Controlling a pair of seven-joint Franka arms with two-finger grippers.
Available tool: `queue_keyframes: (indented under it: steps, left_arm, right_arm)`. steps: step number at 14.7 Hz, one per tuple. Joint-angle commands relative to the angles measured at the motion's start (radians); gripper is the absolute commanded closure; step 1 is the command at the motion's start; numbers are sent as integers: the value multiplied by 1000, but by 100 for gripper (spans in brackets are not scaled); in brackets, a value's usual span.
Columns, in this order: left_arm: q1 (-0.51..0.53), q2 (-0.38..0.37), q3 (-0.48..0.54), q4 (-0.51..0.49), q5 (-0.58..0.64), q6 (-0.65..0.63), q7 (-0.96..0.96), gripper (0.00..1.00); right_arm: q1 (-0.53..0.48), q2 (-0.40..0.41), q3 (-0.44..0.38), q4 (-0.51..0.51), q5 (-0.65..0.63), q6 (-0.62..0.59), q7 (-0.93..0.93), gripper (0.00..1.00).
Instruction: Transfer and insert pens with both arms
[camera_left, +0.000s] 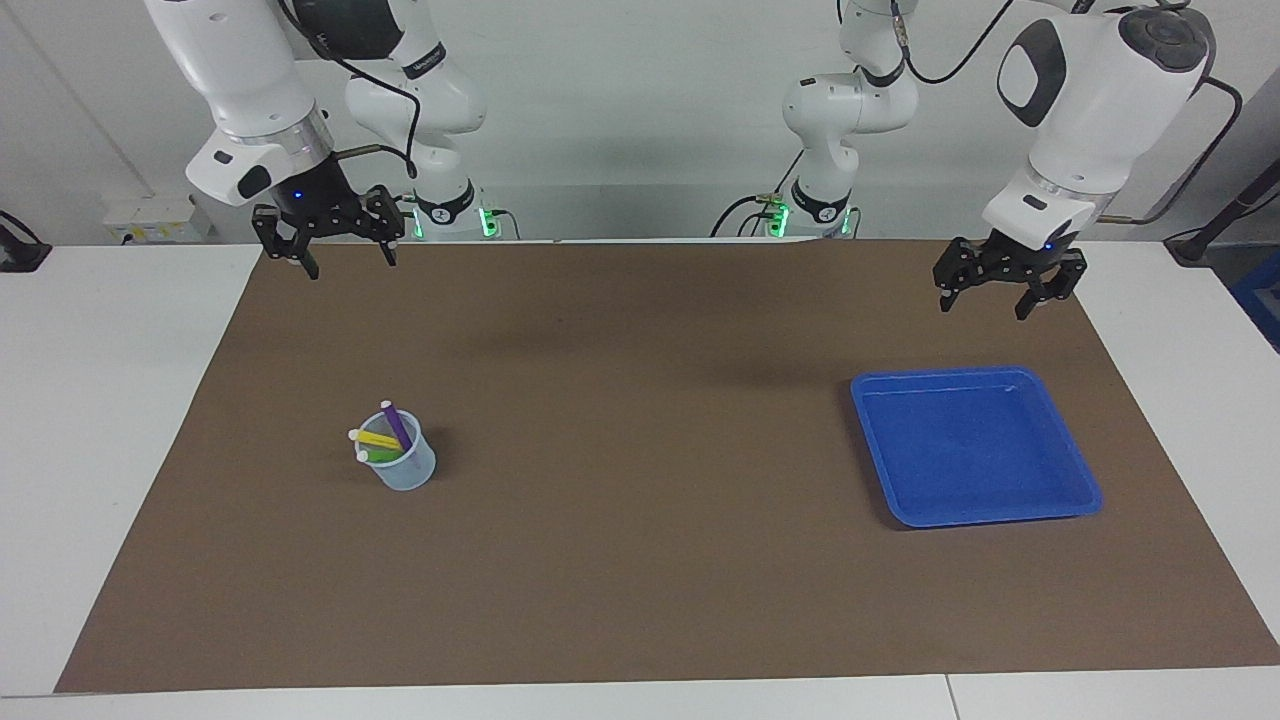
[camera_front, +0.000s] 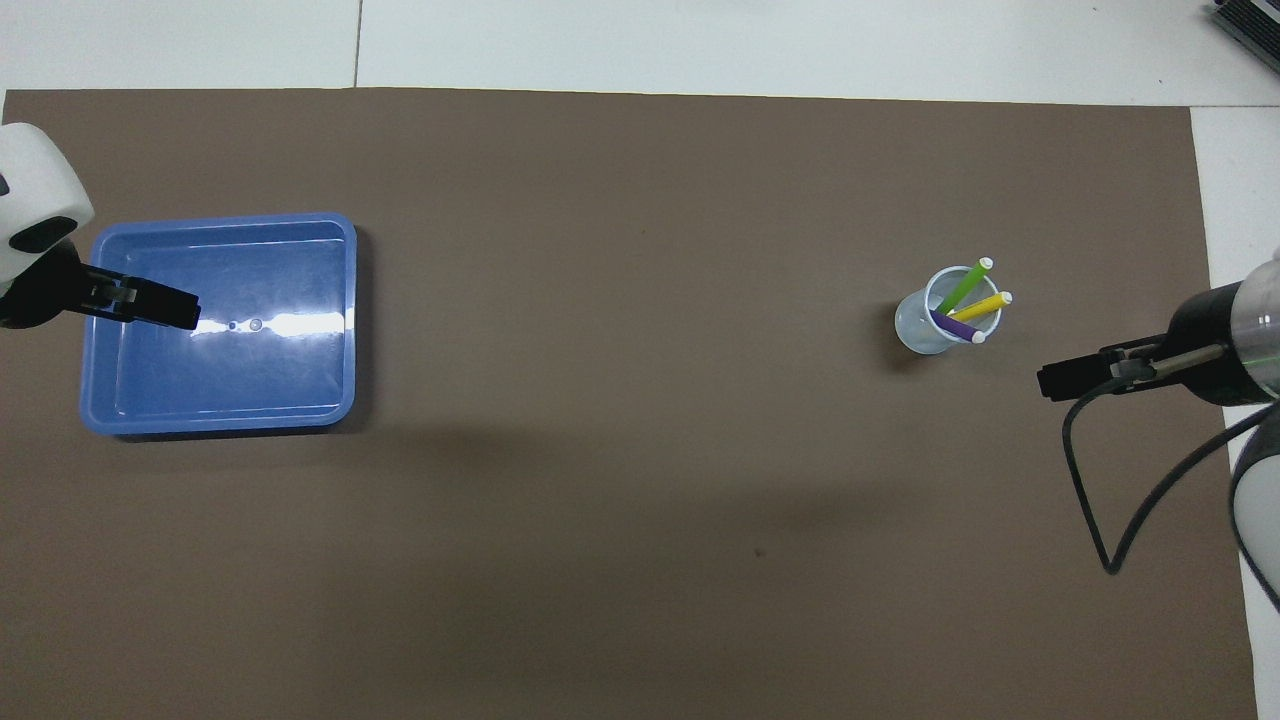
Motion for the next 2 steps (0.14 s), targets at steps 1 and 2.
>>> queue_keyframes:
  steps: [1,2]
  left_arm:
    - [11,-15,-4,2,15,-15,-30,0]
    - [11,-14,-4,1,15,-8,-103,0]
  right_arm:
    - [-1,-13,6,-7,-12,4,26,0]
    - [-1,-13,6,-7,-11,4,26,0]
